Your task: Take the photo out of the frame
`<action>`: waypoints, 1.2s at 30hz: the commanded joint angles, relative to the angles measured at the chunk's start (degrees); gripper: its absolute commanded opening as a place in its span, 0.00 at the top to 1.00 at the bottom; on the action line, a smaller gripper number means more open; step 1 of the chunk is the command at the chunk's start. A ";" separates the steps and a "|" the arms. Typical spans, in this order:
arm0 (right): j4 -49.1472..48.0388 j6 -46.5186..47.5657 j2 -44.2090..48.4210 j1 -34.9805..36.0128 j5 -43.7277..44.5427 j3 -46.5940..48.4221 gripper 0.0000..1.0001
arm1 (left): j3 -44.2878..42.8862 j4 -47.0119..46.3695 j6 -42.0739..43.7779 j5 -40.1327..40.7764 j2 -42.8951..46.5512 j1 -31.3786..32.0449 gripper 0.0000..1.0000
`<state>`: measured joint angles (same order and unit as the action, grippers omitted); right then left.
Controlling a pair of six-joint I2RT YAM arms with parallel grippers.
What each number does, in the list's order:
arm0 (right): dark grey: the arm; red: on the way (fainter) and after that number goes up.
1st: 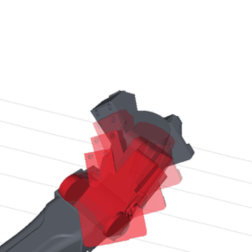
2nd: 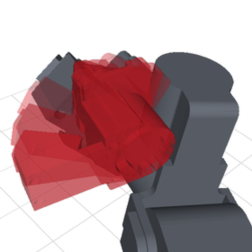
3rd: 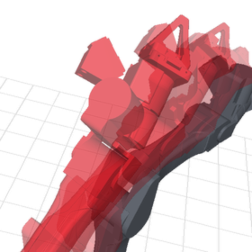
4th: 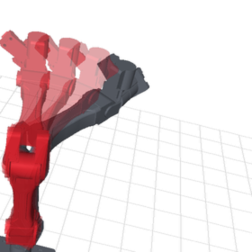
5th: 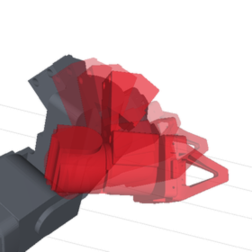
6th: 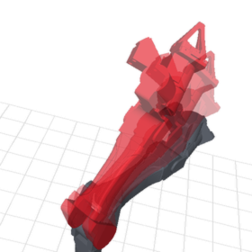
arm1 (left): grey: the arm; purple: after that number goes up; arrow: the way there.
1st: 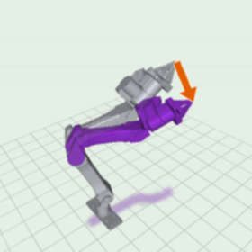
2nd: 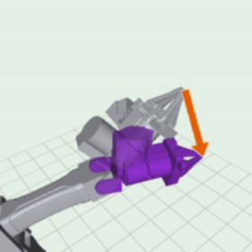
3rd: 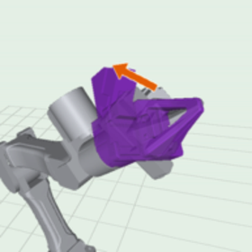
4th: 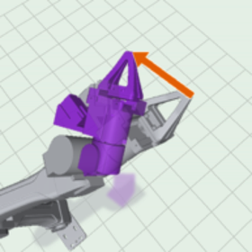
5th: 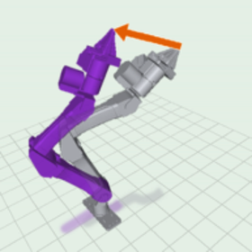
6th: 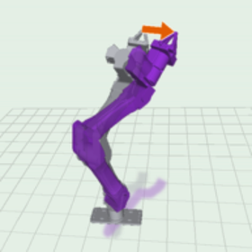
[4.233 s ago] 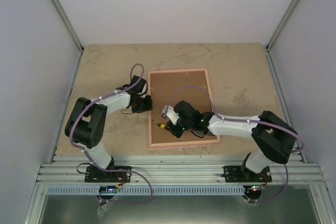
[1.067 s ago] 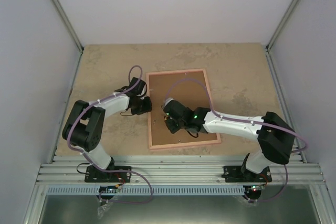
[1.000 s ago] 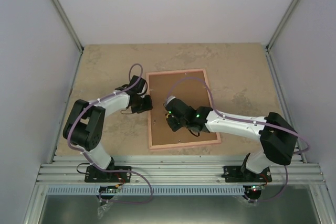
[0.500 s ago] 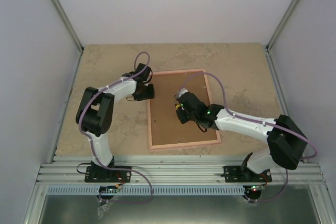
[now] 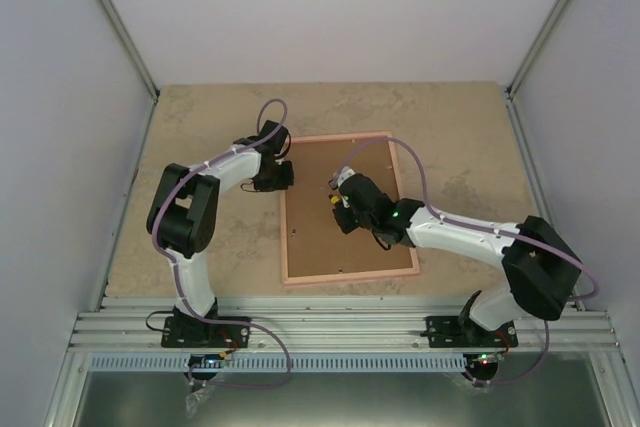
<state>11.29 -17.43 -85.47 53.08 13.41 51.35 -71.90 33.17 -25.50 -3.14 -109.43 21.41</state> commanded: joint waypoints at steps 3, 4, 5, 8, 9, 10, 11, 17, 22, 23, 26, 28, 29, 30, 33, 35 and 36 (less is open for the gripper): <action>-4.99 2.68 -4.02 -0.70 -2.08 3.05 1.00 | 1.62 1.26 2.69 -3.00 1.21 0.54 0.93; -5.30 2.85 -5.11 -0.80 -2.58 3.58 1.00 | 2.01 1.35 2.77 -3.33 1.52 0.86 0.93; -5.62 3.03 -5.92 -0.98 -2.97 4.25 1.00 | 2.48 1.37 2.75 -3.58 1.88 1.05 0.93; -7.39 3.53 -7.79 -1.25 -4.30 5.56 0.99 | 4.85 0.83 2.69 -4.21 3.41 1.50 0.93; -7.91 3.62 -8.39 -1.36 -4.83 5.85 1.00 | 5.67 0.69 2.75 -4.32 3.96 1.60 0.93; -8.29 3.56 -9.16 -1.52 -5.40 6.33 1.00 | 6.41 0.41 2.66 -4.41 4.42 1.66 0.93; -8.56 3.62 -9.86 -1.80 -5.87 6.89 1.00 | 7.02 0.19 2.57 -4.49 4.89 1.66 0.93; -9.67 3.98 -14.55 -2.57 -8.63 10.52 1.00 | 9.78 -0.88 2.09 -5.30 7.51 1.71 0.94; -10.49 3.74 -18.14 -2.74 -11.21 12.18 1.00 | 10.73 -1.81 2.01 -5.66 7.85 1.71 0.94; -10.50 3.72 -18.75 -2.74 -11.68 12.52 1.00 | 10.83 -1.87 2.07 -5.64 7.83 1.71 0.94; -11.02 3.76 -19.88 -2.73 -12.80 12.89 0.99 | 11.10 -2.13 2.08 -5.56 7.91 1.71 0.94; -11.03 3.77 -20.69 -2.87 -13.23 13.25 1.00 | 11.27 -2.44 2.08 -5.78 8.00 1.71 0.94; -11.07 3.73 -21.09 -2.97 -13.31 13.45 1.00 | 11.33 -2.53 2.00 -5.91 8.00 1.71 0.94; -11.03 3.74 -21.47 -3.06 -13.30 13.62 1.00 | 11.36 -2.58 2.07 -5.96 7.92 1.71 0.94; -11.05 3.62 -22.75 -3.24 -14.55 14.38 1.00 | 11.39 -2.66 2.04 -6.12 7.92 1.70 0.94; -11.06 3.57 -23.31 -3.30 -15.60 15.08 0.99 | 11.34 -2.78 1.95 -6.21 7.91 1.71 0.94; -11.03 3.55 -23.51 -3.31 -15.75 15.29 1.00 | 11.36 -2.76 1.94 -6.18 7.87 1.71 0.94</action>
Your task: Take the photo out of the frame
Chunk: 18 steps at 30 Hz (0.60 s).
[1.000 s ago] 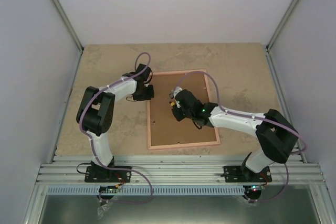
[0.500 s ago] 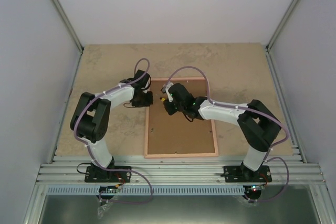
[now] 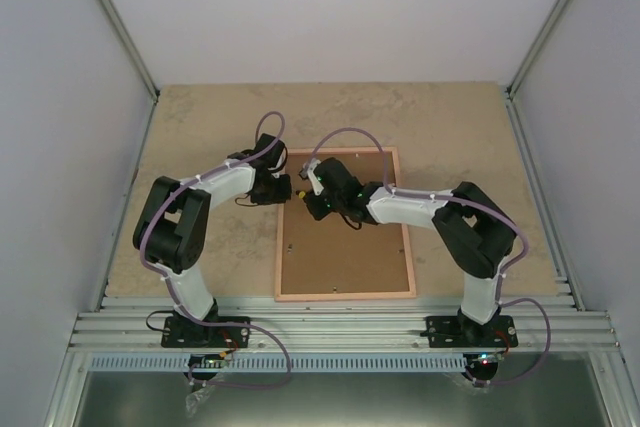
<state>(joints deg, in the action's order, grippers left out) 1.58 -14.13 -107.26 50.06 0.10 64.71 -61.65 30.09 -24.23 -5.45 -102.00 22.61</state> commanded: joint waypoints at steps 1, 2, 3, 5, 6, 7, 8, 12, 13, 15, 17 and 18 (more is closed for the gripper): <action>-1.28 0.32 -1.84 -0.26 -2.47 2.07 1.00 | 1.09 0.32 0.72 -3.89 0.40 0.50 0.94; -1.27 0.20 -2.06 -0.31 -2.47 2.27 1.00 | 1.19 0.30 0.70 -3.87 0.39 0.50 0.94; -1.22 0.15 -2.24 -0.39 -2.41 2.46 1.00 | 1.18 0.32 0.75 -3.92 0.39 0.50 0.94; -1.00 -0.14 -2.65 -0.47 -1.98 2.76 1.00 | 1.25 0.39 0.74 -3.90 0.44 0.50 0.94; -0.97 -0.29 -2.83 -0.53 -1.62 2.87 1.00 | 1.22 0.41 0.75 -3.92 0.40 0.50 0.94; -1.00 -0.57 -2.94 -0.54 -1.07 2.88 1.00 | 1.23 0.41 0.76 -3.82 0.44 0.50 0.94; -1.11 -0.81 -3.07 -0.57 -0.70 2.86 1.00 | 1.17 0.41 0.72 -3.84 0.47 0.50 0.94; -0.75 -1.56 -3.41 -0.70 1.52 3.14 1.00 | 1.12 0.57 0.85 -3.78 0.53 0.50 0.95; -0.83 -1.82 -3.38 -0.75 2.04 3.02 1.00 | 1.20 0.59 0.85 -3.63 0.57 0.50 0.95; -1.08 -2.34 -3.35 -0.90 3.07 2.97 0.99 | 1.30 0.59 0.83 -3.64 0.70 0.50 0.96; -1.30 -2.50 -3.34 -0.97 3.95 2.84 1.00 | 1.43 0.59 0.76 -3.59 0.81 0.50 0.95; -1.32 -2.57 -3.32 -1.00 4.29 2.69 1.00 | 1.42 0.54 0.71 -3.59 0.83 0.50 0.96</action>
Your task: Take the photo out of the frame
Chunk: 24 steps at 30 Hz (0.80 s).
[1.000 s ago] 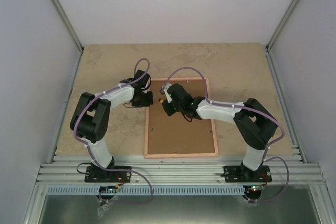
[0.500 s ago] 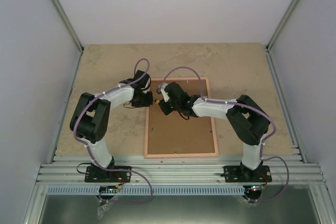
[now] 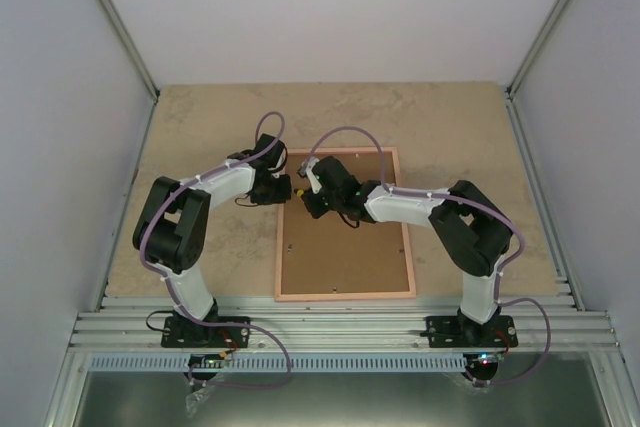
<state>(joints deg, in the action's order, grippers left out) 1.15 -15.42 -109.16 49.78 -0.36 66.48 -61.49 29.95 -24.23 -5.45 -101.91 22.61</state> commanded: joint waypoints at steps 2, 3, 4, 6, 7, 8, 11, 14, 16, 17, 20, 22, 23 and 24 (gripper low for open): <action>-0.91 -1.57 -1.29 -0.81 5.37 0.69 0.99 | 1.26 0.74 0.75 -3.66 0.87 0.50 0.96; -2.25 -1.74 -1.29 -0.81 5.71 0.55 1.00 | 1.42 0.72 0.72 -3.64 0.99 0.50 0.96; -2.86 -1.90 -1.21 -0.87 6.16 0.43 1.00 | 1.48 0.71 0.62 -3.68 1.15 0.50 0.96; -3.35 -2.16 -1.26 -0.96 6.65 0.35 1.00 | 1.75 0.63 0.59 -3.53 1.35 0.50 0.96; -3.35 -2.30 -1.30 -0.96 7.02 0.40 0.99 | 1.91 0.53 0.49 -3.61 1.40 0.50 0.96; -3.22 -2.48 -1.31 -0.94 7.29 0.53 0.99 | 2.04 0.54 0.38 -3.67 1.44 0.50 0.96; -2.18 -2.41 -1.35 -1.08 7.35 0.73 1.00 | 2.18 0.41 0.13 -3.46 1.54 0.50 0.96; -1.68 -2.25 -1.02 -1.07 6.71 0.66 1.00 | 2.17 0.49 -0.08 -3.17 1.62 0.50 0.96; 0.11 -1.95 -0.56 -1.05 6.04 0.35 0.99 | 2.21 0.50 -0.14 -3.00 1.64 0.50 0.96; 0.32 -1.90 -0.22 -1.06 5.48 0.06 1.00 | 2.17 0.46 -0.20 -2.86 1.69 0.50 0.96; -0.55 -1.85 1.70 -1.00 2.94 -1.05 0.99 | 2.27 0.36 -0.36 -2.83 1.91 0.50 0.96; -0.93 -2.06 3.18 -0.79 1.12 -1.70 1.00 | 2.47 0.22 -0.54 -3.01 1.89 0.48 0.96; -0.90 -2.19 3.73 -0.64 0.59 -1.84 0.99 | 2.53 0.12 -0.62 -3.12 1.89 0.50 0.96; -0.96 -2.30 4.04 -0.54 0.54 -1.80 1.00 | 2.52 0.11 -0.64 -3.33 1.81 0.50 0.96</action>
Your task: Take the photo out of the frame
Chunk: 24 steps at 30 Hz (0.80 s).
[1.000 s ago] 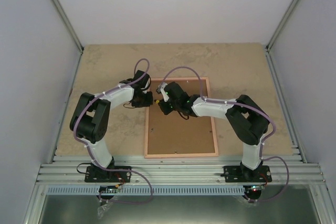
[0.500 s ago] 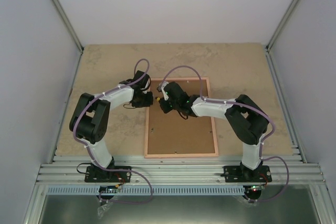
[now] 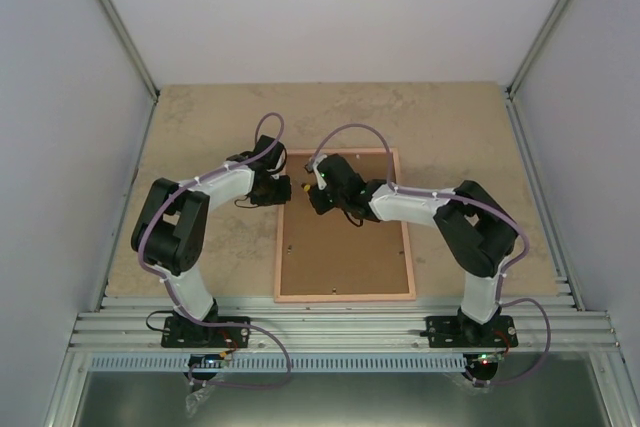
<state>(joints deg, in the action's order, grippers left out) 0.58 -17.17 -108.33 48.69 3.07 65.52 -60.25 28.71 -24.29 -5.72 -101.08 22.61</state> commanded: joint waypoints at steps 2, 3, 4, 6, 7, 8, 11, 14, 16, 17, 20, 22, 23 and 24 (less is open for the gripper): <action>-0.38 -0.84 3.35 1.00 -2.93 -0.71 1.00 | 1.29 1.26 -0.63 -3.29 0.84 0.50 0.96; -0.40 -1.11 3.24 1.10 -2.96 -0.66 0.99 | 1.24 1.17 -0.57 -3.24 0.80 0.50 0.96; -0.40 -1.42 3.08 1.14 -4.75 -0.65 0.99 | 1.24 1.21 -0.59 -3.22 0.79 0.49 0.96; -0.35 -1.90 2.81 1.40 -5.92 -0.65 1.00 | 1.30 1.20 -0.58 -3.23 0.88 0.50 0.96; -0.39 -2.02 2.52 1.53 -5.99 -0.54 1.00 | 1.32 1.19 -0.59 -3.11 0.88 0.50 0.96; -0.34 -2.22 2.14 1.70 -5.93 -0.42 1.00 | 1.30 1.22 -0.58 -3.16 0.95 0.50 0.96; 0.18 -3.09 0.94 1.68 -5.02 0.21 1.00 | 1.37 1.09 -0.68 -3.16 1.04 0.50 0.96; 0.34 -3.72 0.17 1.68 -3.98 0.43 0.99 | 1.52 1.01 -0.64 -3.16 1.06 0.50 0.96; 0.67 -3.83 -0.42 1.69 -3.60 0.84 1.00 | 1.47 0.93 -0.71 -3.22 1.06 0.50 0.96; 0.93 -3.99 -0.69 1.70 -3.60 1.11 1.00 | 1.46 0.91 -0.65 -3.22 1.06 0.50 0.96; 1.30 -4.14 -1.53 1.68 -2.69 1.73 0.99 | 1.50 0.90 -0.66 -3.23 1.06 0.50 0.96; 1.40 -4.20 -2.11 1.70 -2.43 2.18 1.00 | 1.45 0.92 -0.63 -3.28 1.06 0.50 0.96; 1.60 -4.33 -2.38 1.68 -2.35 2.36 1.00 | 1.52 0.91 -0.66 -3.28 1.06 0.50 0.96; 1.99 -4.36 -2.65 1.68 -2.13 2.68 1.00 | 1.46 0.91 -0.69 -3.33 1.06 0.50 0.96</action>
<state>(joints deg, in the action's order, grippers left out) 0.75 -20.64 -108.64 50.13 -0.73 66.78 -59.90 28.36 -24.47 -5.76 -100.88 22.61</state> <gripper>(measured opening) 0.169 0.153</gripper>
